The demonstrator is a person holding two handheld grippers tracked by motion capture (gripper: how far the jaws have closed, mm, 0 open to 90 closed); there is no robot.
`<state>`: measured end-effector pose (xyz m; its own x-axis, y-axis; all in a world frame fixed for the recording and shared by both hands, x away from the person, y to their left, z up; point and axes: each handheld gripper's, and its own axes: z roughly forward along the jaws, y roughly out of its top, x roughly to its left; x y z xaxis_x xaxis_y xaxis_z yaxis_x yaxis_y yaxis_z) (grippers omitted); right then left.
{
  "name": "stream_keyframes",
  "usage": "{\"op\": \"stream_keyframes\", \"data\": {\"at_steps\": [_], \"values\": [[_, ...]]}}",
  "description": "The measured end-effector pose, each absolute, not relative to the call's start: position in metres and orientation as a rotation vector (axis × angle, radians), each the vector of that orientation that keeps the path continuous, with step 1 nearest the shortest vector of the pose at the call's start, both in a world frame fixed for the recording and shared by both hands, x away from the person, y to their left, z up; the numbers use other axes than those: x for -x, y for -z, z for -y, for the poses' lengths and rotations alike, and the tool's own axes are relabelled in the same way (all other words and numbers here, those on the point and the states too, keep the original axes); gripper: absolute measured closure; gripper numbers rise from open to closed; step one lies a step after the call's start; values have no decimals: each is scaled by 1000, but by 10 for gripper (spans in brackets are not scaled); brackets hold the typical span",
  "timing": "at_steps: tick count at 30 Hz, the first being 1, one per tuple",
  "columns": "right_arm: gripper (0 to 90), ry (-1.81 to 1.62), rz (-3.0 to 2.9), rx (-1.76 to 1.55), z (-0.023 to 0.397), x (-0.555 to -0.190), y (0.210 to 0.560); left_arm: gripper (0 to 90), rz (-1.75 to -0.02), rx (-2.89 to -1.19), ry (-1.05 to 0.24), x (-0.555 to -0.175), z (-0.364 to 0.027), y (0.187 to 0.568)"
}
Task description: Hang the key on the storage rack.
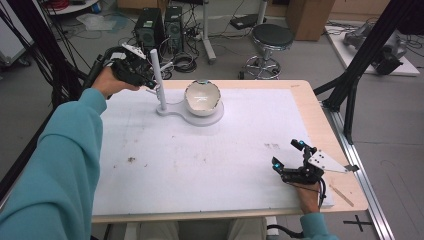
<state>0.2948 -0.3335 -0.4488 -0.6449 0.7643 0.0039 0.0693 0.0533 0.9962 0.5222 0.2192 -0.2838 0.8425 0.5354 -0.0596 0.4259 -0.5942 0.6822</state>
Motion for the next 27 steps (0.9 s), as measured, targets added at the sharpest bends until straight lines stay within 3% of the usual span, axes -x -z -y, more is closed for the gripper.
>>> {"op": "stream_keyframes", "data": {"at_steps": [17,24,27], "values": [[6,-1639,-1787,-830,333,-295,449,867,-718,-2274,-236,-529,-222,290],[5,-1641,-1787,-831,333,-295,449,411,-751,-2169,-338,-521,-235,287],[5,-1641,-1788,-831,333,-295,449,204,-757,-2054,-288,-504,-246,292]]}}
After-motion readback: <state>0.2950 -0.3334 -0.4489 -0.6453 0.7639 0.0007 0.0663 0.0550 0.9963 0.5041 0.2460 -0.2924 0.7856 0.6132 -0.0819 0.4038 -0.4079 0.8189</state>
